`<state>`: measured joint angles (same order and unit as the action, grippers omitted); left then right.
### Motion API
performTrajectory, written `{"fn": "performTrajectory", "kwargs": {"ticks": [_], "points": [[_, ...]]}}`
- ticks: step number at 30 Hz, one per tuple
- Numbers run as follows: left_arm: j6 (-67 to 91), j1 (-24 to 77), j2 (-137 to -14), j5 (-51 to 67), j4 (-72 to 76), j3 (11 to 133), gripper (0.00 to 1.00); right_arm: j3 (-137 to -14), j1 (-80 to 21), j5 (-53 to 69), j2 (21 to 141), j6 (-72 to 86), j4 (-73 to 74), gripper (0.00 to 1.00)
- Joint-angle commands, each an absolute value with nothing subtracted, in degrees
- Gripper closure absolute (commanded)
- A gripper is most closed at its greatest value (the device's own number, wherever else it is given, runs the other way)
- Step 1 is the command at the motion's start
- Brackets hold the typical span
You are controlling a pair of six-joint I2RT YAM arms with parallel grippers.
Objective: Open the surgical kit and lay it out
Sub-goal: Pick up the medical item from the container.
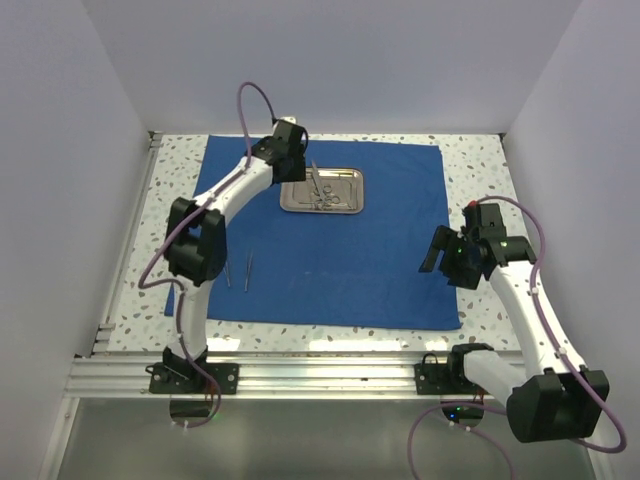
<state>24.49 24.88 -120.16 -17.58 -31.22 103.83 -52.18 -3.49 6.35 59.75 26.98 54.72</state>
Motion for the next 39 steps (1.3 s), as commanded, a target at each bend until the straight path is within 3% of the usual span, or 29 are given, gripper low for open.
{"fn": "performTrajectory", "kwargs": {"ticks": [1,6,16,22,29,39], "points": [[24.7,25.05,-129.6,-16.0,-35.24,114.06,0.37,-55.02,-3.78,3.96,57.49,27.07,58.0,0.22],[24.43,25.05,-139.29,-12.66,-37.08,126.27,0.38,-55.2,-3.69,2.82,56.78,27.95,59.15,0.21],[24.44,25.05,-144.22,-10.9,-34.54,126.74,0.38,-55.37,-3.69,1.67,58.45,28.39,59.77,0.21],[22.33,25.31,-146.5,-13.53,-37.35,127.17,0.52,-55.63,-3.69,1.49,59.94,28.13,59.24,0.22],[20.57,25.4,-149.07,-16.26,-42.89,126.84,1.0,-55.11,-3.69,2.19,60.47,27.95,58.45,0.22],[20.21,25.05,-137.48,-14.85,-40.95,120.59,1.0,-54.76,-3.69,5.62,60.73,27.51,56.43,0.22]]}}
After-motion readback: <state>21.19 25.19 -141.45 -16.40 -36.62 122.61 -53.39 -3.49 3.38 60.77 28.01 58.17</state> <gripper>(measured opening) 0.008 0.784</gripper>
